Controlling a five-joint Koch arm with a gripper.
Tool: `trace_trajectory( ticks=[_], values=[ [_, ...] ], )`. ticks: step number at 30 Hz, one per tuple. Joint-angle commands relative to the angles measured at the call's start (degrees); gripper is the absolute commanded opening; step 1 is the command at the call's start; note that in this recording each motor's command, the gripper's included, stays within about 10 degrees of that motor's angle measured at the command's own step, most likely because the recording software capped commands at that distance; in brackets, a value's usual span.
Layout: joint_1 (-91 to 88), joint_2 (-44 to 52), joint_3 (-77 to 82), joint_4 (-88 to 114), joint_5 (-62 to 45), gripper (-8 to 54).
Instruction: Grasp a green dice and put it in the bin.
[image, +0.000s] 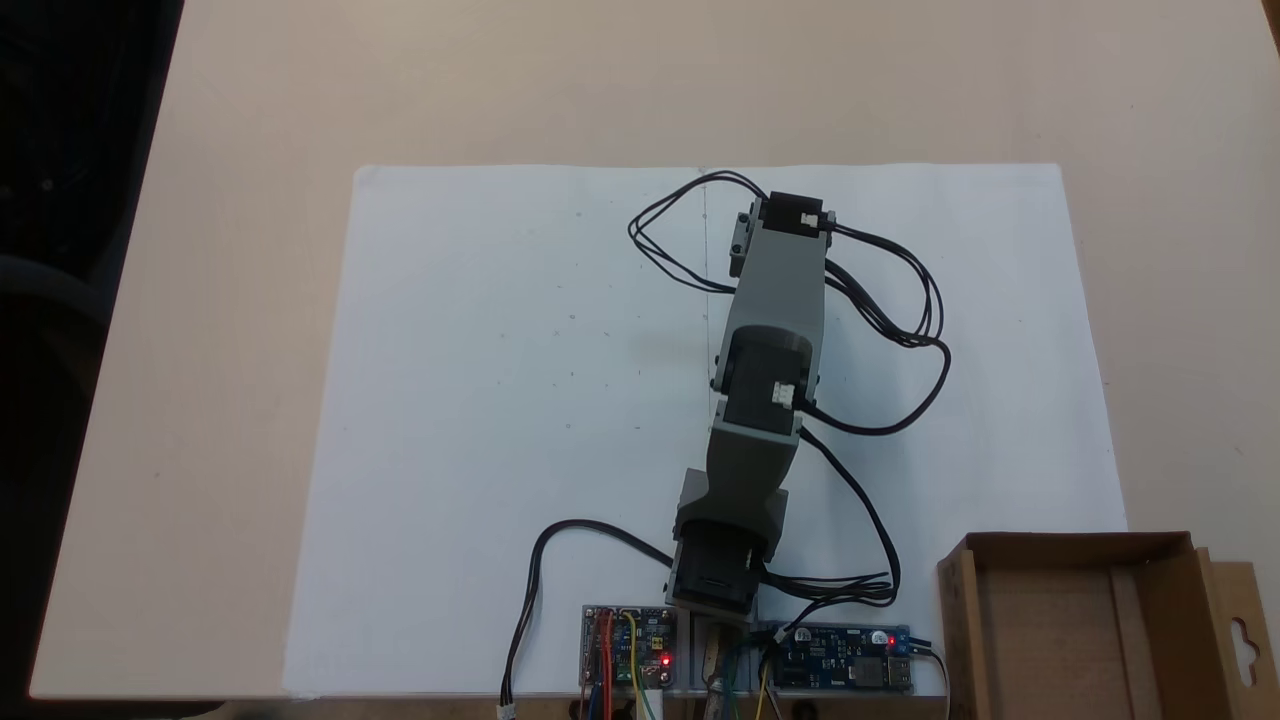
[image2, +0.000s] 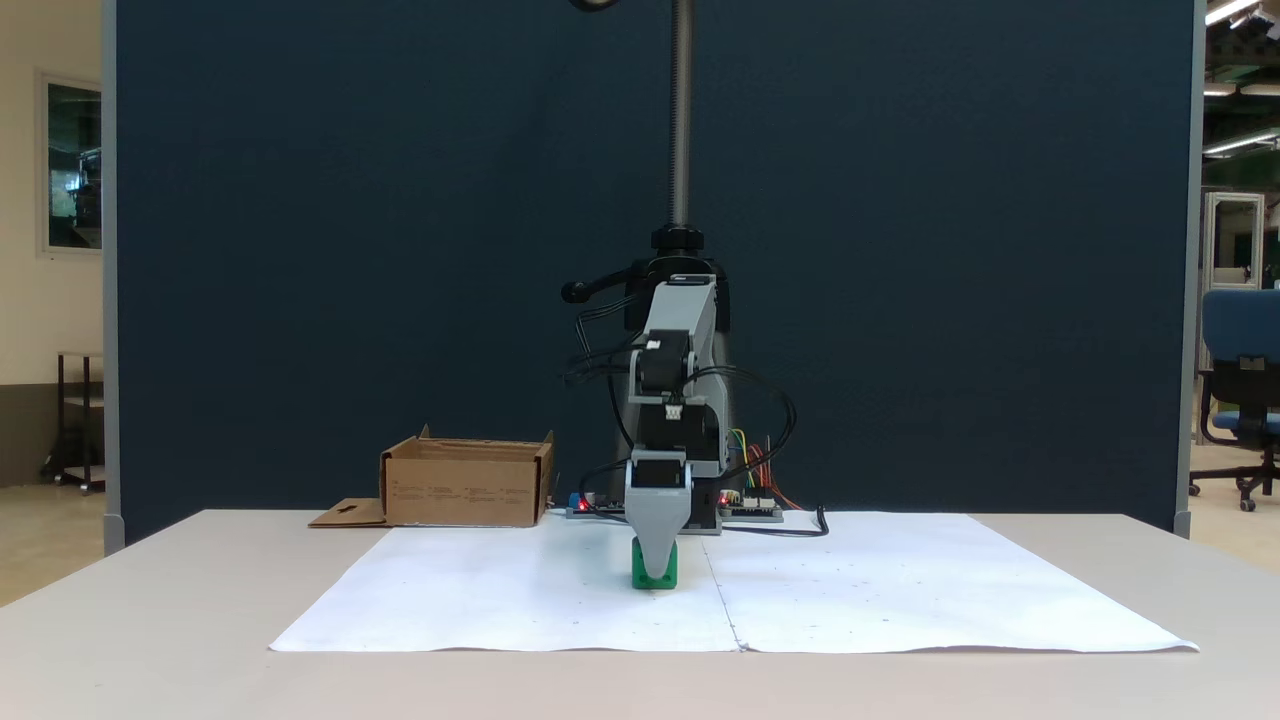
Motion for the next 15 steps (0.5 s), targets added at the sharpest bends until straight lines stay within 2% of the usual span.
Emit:
trace_trajectory(
  ticks=[1, 15],
  values=[
    [0.2, 1.1, -2.4, -2.4, -3.6, 42.2],
    [1.4, 0.0, -2.4, -2.9, -5.7, 41.4]
  ],
)
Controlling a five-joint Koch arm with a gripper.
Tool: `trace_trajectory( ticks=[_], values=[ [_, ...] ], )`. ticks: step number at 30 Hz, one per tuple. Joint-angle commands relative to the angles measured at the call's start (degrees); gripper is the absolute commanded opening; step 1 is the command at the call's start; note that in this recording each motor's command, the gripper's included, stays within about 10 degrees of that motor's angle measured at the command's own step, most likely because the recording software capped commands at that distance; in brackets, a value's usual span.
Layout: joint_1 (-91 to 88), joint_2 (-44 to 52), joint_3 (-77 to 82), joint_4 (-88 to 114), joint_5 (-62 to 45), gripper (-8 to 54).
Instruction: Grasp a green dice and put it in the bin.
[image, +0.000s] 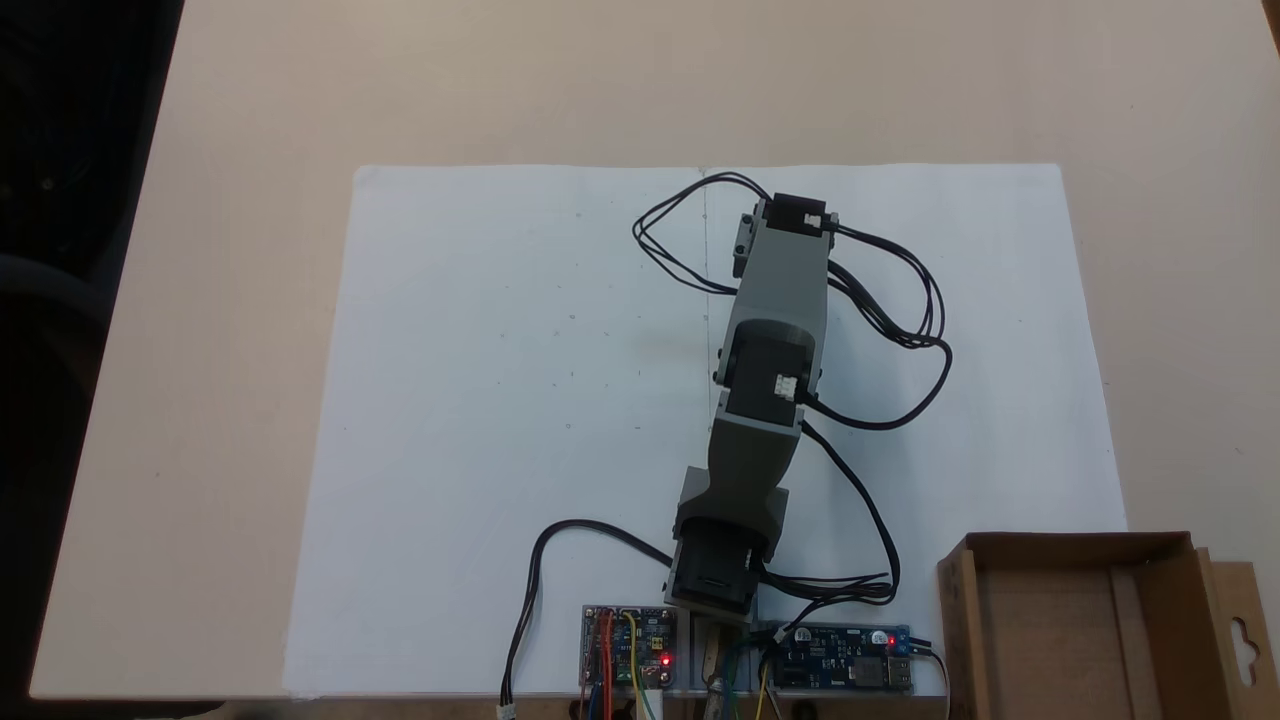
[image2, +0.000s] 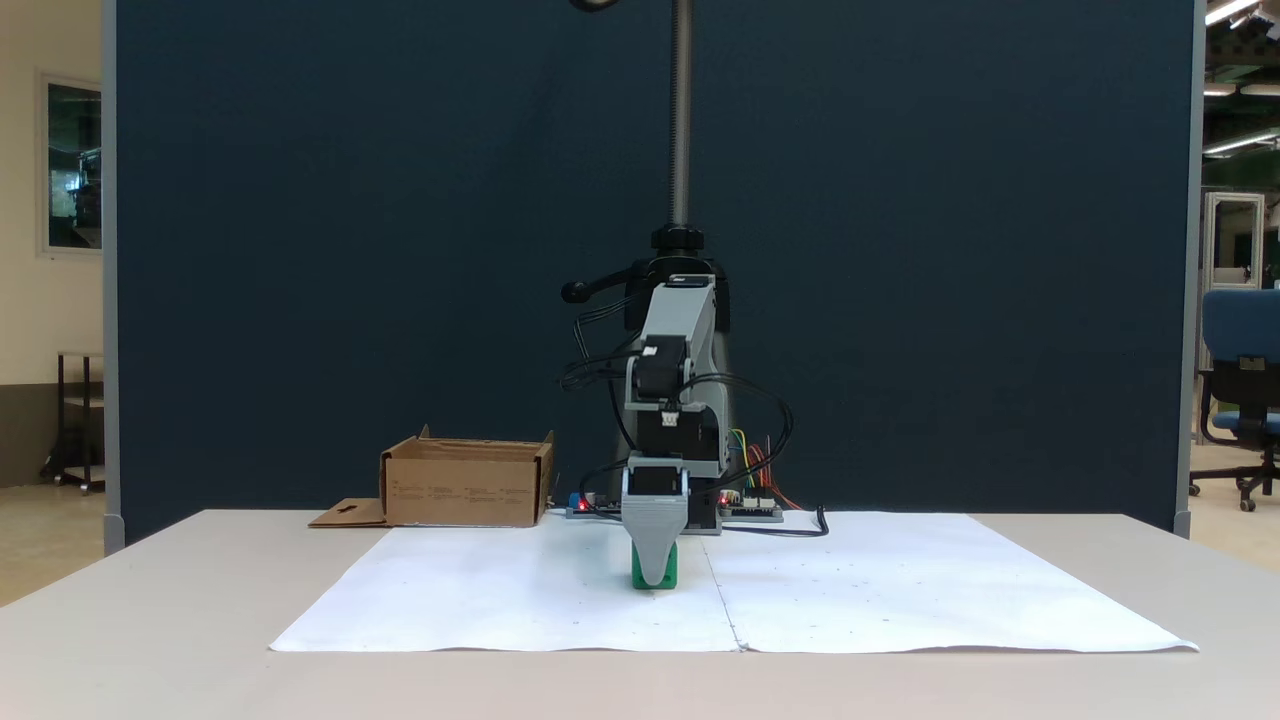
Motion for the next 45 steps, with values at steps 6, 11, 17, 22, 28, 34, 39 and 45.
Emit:
trace_trajectory(
  ticks=[6, 11, 17, 22, 28, 34, 39, 45],
  values=[
    [1.2, 0.8, -2.4, -2.0, -4.9, 41.4],
    [1.5, 0.4, -2.4, -2.0, -5.0, 38.9],
    [2.3, 0.4, -2.4, -1.8, -5.4, 35.4],
    [2.7, 0.4, -2.4, -1.8, -5.4, 31.8],
    [3.1, 0.6, -2.4, -1.6, -5.4, 25.8],
    [3.3, 1.1, -2.4, -2.0, -5.4, 11.9],
    [3.4, 4.2, -3.9, -2.5, -3.8, 11.9],
    [12.0, 16.2, -12.7, -2.5, 12.5, 11.9]
  ],
)
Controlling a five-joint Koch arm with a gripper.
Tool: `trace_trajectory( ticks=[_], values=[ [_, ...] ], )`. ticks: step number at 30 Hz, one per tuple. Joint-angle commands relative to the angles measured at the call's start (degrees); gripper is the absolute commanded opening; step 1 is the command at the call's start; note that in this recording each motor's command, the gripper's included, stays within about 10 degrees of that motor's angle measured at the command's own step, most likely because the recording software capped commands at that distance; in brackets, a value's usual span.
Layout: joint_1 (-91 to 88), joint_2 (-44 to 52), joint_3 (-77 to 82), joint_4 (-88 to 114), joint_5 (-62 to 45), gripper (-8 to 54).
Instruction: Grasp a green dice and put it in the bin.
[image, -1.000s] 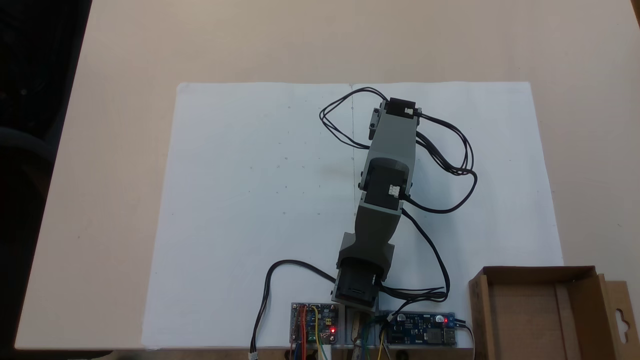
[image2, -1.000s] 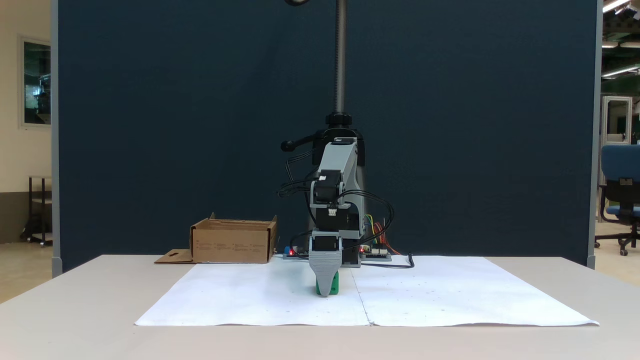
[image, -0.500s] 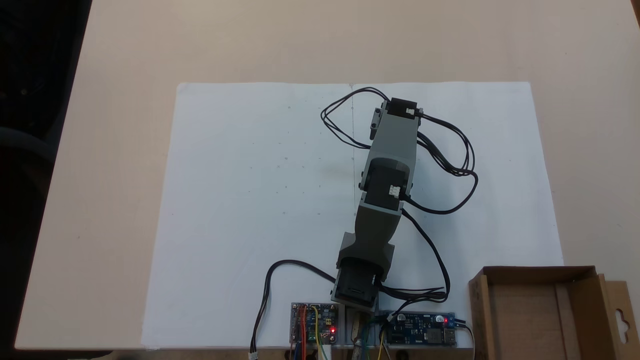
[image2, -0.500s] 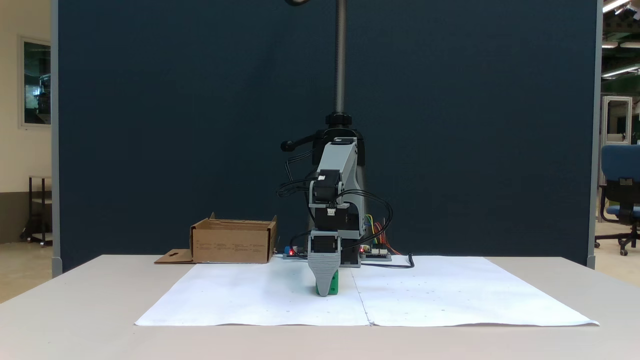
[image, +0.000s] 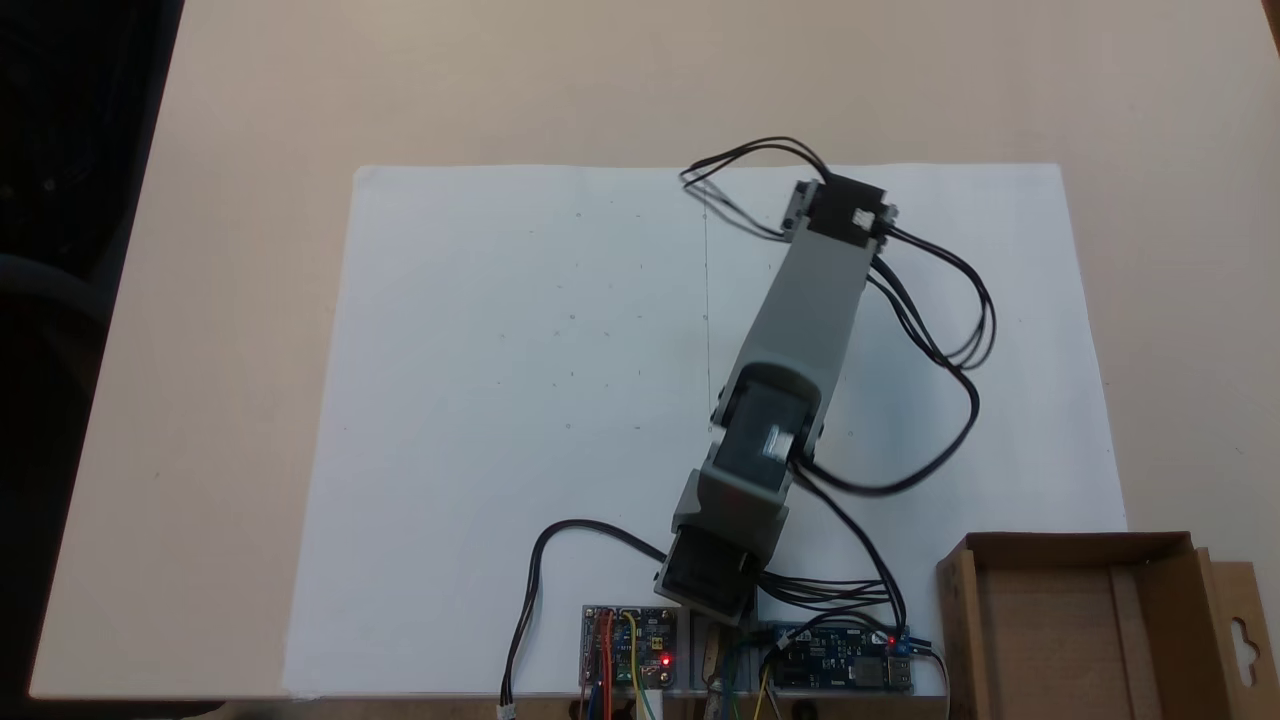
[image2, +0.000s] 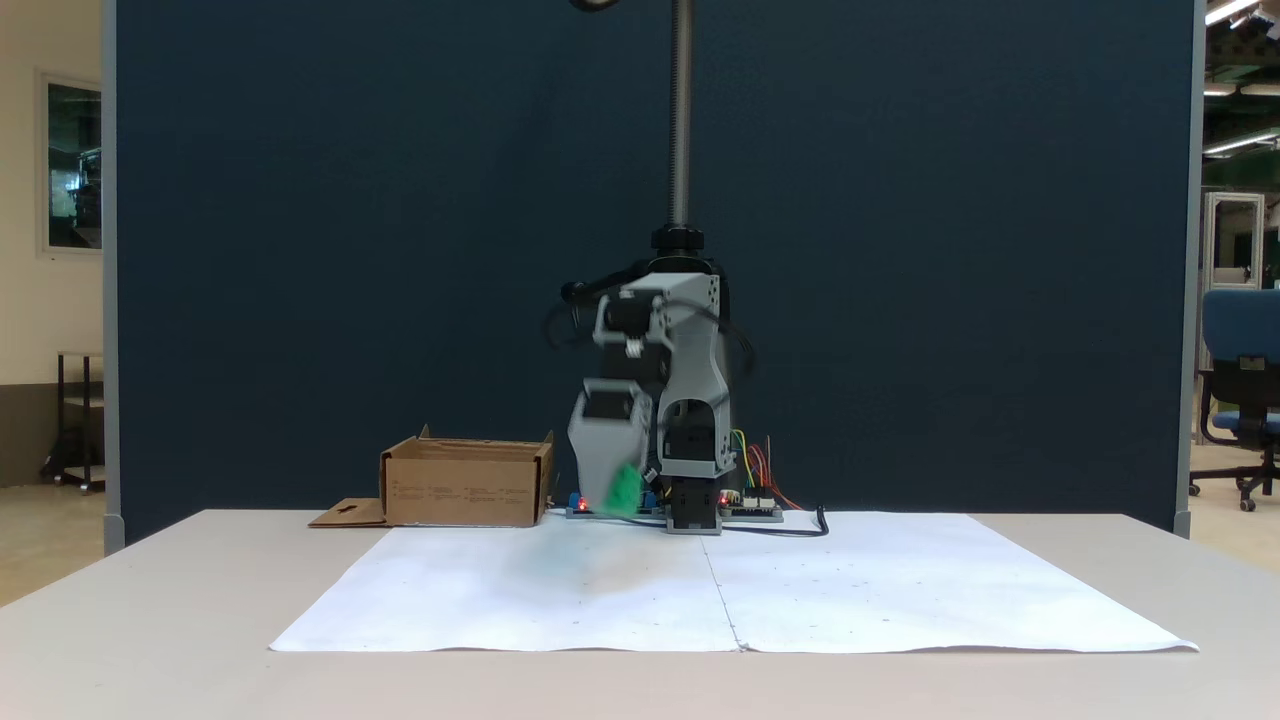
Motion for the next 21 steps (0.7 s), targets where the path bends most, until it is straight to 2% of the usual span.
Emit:
trace_trajectory(
  ticks=[1, 10, 15, 16, 21],
  values=[
    [4.7, 6.0, -4.7, -1.4, 8.0, 11.9],
    [23.3, 11.3, -10.7, -1.6, 11.4, 11.9],
    [32.8, 12.2, -12.7, -1.4, 17.0, 11.9],
    [42.0, 12.0, -13.5, 0.0, 21.1, 11.9],
    [59.9, 11.0, -13.6, 1.1, 21.1, 11.9]
  ],
)
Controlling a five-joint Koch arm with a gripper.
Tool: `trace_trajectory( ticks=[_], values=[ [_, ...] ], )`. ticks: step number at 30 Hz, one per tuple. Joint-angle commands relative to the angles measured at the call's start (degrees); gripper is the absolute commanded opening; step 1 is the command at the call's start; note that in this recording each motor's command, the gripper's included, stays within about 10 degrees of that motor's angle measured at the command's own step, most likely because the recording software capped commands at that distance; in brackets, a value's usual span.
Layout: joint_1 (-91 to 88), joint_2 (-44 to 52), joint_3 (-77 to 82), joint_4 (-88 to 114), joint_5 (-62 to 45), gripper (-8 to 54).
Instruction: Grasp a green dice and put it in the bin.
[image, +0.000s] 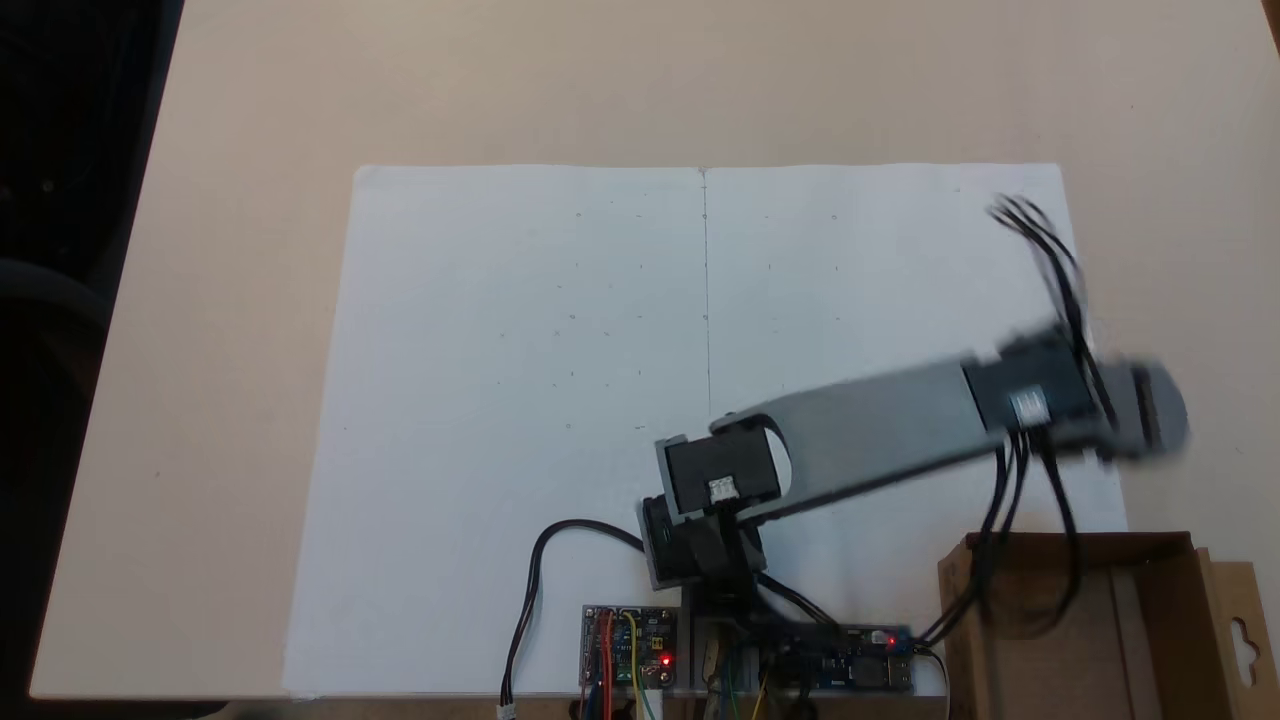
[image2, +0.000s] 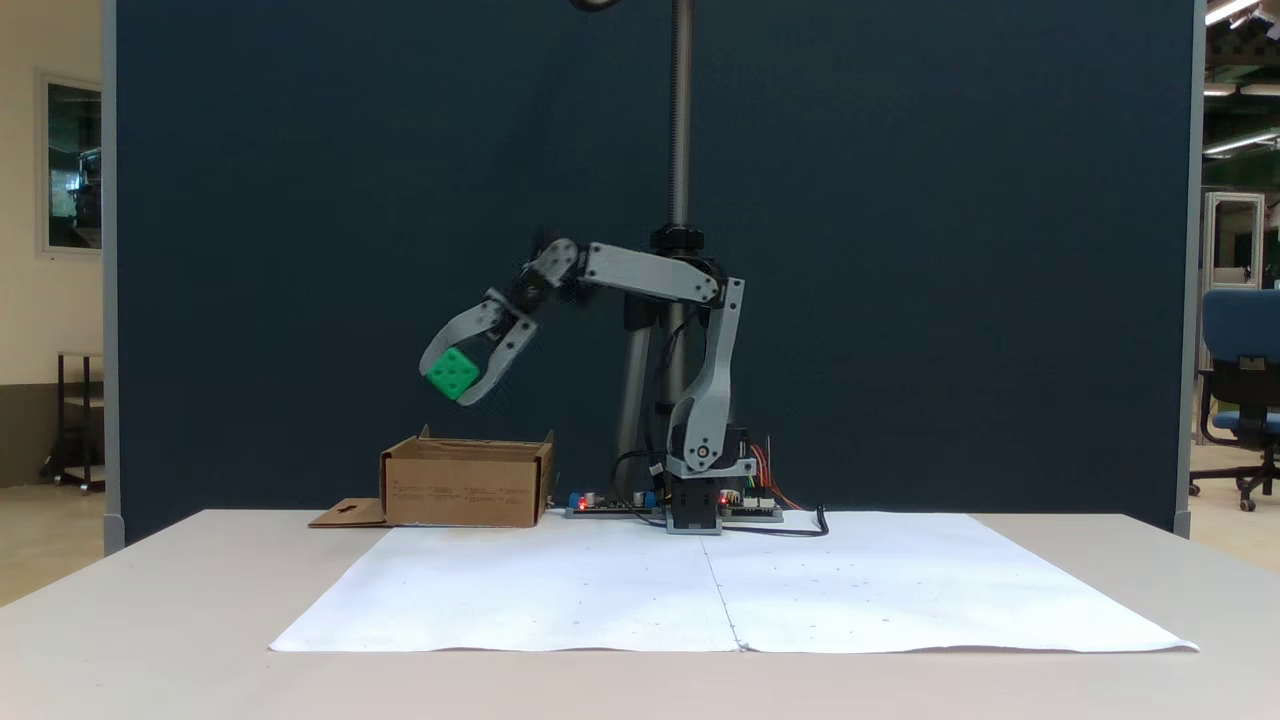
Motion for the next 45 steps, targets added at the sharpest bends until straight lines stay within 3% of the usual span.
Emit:
trace_trajectory(
  ticks=[1, 8, 25, 26, 28, 31, 45],
  values=[
    [5.6, 1.1, -2.9, 0.4, 3.7, 11.9],
    [15.7, -2.7, -2.9, 0.3, 3.0, 11.9],
    [23.6, -13.3, -2.8, 0.4, -12.8, 11.9],
    [23.6, -13.4, -2.8, 0.4, -13.6, 15.9],
    [23.6, -13.6, -2.7, 0.5, -13.8, 32.4],
    [23.6, -13.8, -2.7, 0.2, -13.8, 41.7],
    [17.6, -8.1, -2.8, -11.5, -8.3, 43.2]
  ],
)
